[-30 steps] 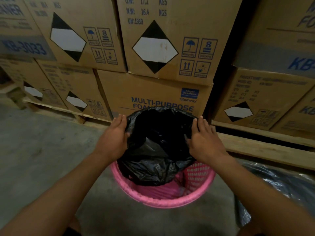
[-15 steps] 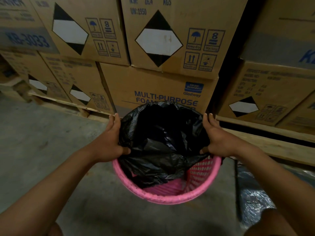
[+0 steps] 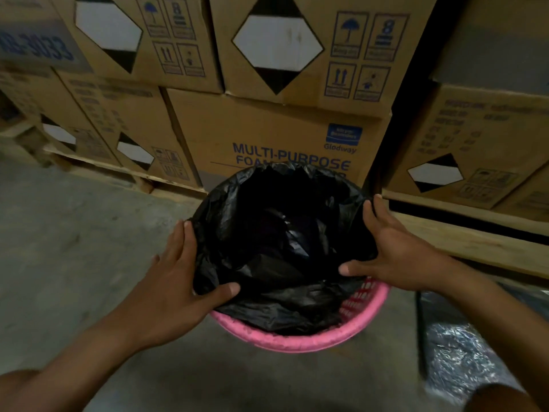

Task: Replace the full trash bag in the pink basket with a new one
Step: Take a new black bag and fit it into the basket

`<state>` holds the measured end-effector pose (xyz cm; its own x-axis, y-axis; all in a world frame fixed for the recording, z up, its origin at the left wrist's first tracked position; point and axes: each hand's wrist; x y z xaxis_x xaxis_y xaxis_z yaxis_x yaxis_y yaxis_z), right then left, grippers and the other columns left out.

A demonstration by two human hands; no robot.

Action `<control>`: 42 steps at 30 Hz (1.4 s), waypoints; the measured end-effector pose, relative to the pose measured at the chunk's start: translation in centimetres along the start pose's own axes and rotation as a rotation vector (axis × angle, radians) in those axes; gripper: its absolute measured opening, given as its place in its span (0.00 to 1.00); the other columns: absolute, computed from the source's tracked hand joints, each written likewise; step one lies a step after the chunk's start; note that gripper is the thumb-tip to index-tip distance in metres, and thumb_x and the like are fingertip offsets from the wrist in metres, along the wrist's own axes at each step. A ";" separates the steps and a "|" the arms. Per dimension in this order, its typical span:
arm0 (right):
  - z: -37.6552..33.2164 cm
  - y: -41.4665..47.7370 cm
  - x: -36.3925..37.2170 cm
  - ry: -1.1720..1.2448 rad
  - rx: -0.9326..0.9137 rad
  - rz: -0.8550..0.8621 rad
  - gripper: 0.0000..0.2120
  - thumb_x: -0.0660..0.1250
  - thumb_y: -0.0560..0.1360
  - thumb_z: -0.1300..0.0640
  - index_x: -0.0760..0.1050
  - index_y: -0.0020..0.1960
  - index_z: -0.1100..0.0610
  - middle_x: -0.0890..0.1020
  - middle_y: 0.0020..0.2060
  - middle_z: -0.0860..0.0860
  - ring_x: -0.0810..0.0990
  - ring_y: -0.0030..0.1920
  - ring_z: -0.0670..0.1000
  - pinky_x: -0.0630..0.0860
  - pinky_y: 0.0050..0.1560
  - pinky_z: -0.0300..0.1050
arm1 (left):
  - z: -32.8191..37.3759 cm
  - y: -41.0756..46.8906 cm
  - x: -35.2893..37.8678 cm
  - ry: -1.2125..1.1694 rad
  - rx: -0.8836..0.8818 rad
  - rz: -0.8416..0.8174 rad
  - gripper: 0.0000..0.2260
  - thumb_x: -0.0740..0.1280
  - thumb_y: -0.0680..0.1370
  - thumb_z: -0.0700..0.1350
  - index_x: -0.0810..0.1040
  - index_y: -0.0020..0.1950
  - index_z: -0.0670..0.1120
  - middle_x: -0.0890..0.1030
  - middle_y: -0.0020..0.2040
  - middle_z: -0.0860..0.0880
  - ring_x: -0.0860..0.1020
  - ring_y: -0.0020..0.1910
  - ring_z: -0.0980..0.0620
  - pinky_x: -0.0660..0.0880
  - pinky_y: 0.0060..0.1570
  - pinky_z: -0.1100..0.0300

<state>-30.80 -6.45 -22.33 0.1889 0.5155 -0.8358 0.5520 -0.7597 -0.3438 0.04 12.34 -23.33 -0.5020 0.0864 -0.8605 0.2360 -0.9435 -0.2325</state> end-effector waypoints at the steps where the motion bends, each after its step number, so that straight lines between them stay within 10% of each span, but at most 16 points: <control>1: 0.3 0.0 0.1 0.001 -0.003 -0.017 0.68 0.75 0.63 0.32 0.31 0.80 0.58 0.28 0.78 0.53 0.31 0.79 0.49 0.42 0.76 0.39 | -0.1 -0.2 0.2 0.040 -0.005 -0.001 0.55 0.50 0.61 0.83 0.23 0.73 0.58 0.23 0.74 0.59 0.29 0.75 0.61 0.44 0.78 0.50; 6: 1.6 0.2 -0.7 0.059 -0.033 -0.056 0.73 0.76 0.55 0.33 0.28 0.79 0.55 0.30 0.77 0.46 0.33 0.78 0.43 0.46 0.78 0.39 | -0.4 0.0 0.0 0.251 0.018 0.093 0.57 0.45 0.59 0.86 0.22 0.73 0.55 0.20 0.71 0.57 0.24 0.73 0.59 0.36 0.75 0.55; 12: 1.8 -0.4 -2.2 0.213 -0.085 -0.111 0.66 0.81 0.57 0.39 0.44 0.82 0.51 0.54 0.79 0.38 0.60 0.76 0.42 0.61 0.74 0.39 | 0.4 -1.4 0.8 0.337 0.158 0.096 0.52 0.41 0.64 0.83 0.24 0.74 0.53 0.23 0.74 0.58 0.24 0.72 0.63 0.36 0.75 0.57; 16: 1.1 -1.6 -2.1 0.026 -0.053 -0.093 0.69 0.76 0.55 0.31 0.41 0.82 0.51 0.42 0.81 0.46 0.46 0.79 0.44 0.49 0.74 0.37 | 1.3 -2.5 0.8 0.334 0.160 0.020 0.51 0.40 0.63 0.83 0.23 0.74 0.56 0.24 0.74 0.59 0.27 0.73 0.63 0.37 0.75 0.59; 42: 3.0 -3.4 -1.7 0.130 -0.083 -0.126 0.69 0.80 0.58 0.36 0.35 0.81 0.48 0.33 0.78 0.42 0.37 0.78 0.38 0.50 0.78 0.39 | 3.5 -4.0 2.5 -0.274 -0.090 0.053 0.71 0.69 0.48 0.81 0.28 0.76 0.61 0.26 0.75 0.65 0.39 0.78 0.62 0.53 0.75 0.58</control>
<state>-35.43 -5.94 -21.07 0.2143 0.6556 -0.7241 0.6421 -0.6532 -0.4013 -5.02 15.19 -22.97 -0.6900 -0.0628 -0.7211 0.3344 -0.9112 -0.2405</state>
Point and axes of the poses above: each hand's wrist, its own y-axis towards the middle knuckle, its own x-axis out of the palm, z = x × y
